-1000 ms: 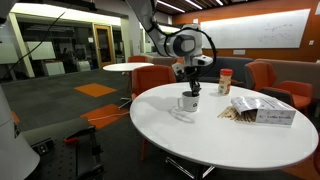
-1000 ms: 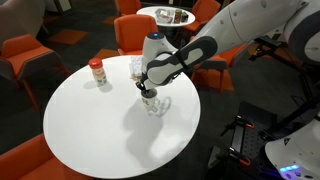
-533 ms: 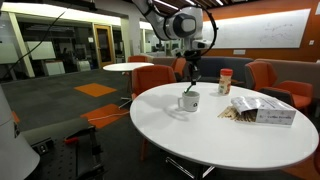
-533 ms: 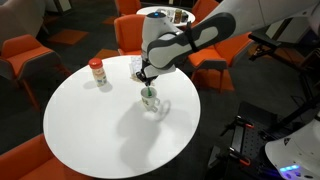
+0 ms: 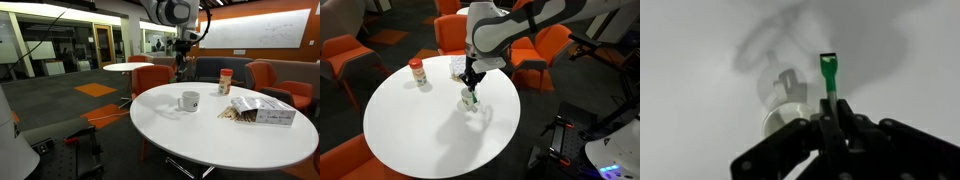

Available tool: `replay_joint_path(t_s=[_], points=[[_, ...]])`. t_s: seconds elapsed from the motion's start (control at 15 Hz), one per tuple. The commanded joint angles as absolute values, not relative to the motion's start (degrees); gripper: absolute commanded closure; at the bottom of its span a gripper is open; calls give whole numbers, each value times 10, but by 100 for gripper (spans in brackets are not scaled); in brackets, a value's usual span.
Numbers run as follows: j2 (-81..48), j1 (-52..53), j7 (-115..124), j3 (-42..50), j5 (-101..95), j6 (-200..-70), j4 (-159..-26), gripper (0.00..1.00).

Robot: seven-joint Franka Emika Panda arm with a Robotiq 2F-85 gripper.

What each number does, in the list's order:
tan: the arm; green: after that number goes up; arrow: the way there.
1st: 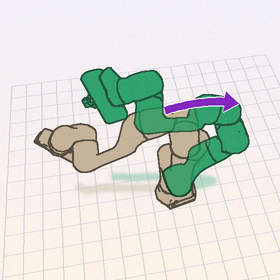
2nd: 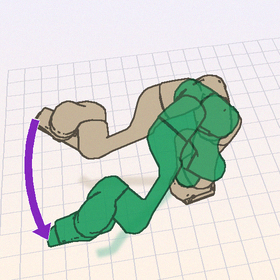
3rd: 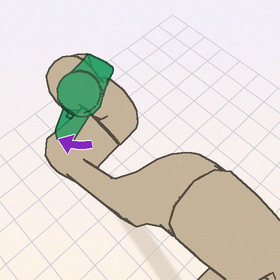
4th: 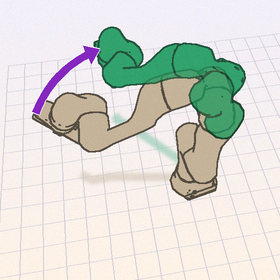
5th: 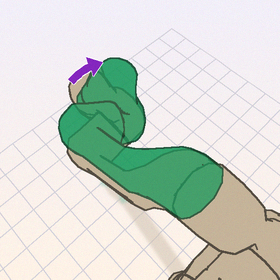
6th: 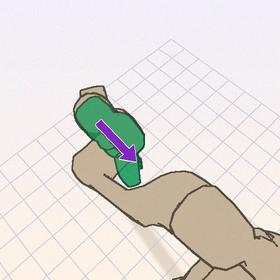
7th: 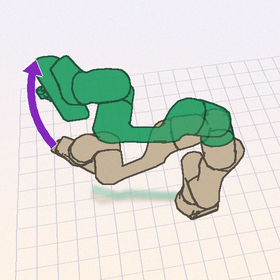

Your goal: Remove the marker from the white mug

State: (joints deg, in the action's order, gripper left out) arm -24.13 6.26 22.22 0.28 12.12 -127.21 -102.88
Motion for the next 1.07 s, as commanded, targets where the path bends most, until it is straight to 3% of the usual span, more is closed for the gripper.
replay_joint_path(t_s=[0.0, 0.67, 1.0], points=[[-244, 44, 131, -38, 162, -1231, -1046, 100], [-298, 112, 108, -46, 37, -1445, -1135, 100], [-315, 121, 110, -46, 36, -1466, -1141, 100]])
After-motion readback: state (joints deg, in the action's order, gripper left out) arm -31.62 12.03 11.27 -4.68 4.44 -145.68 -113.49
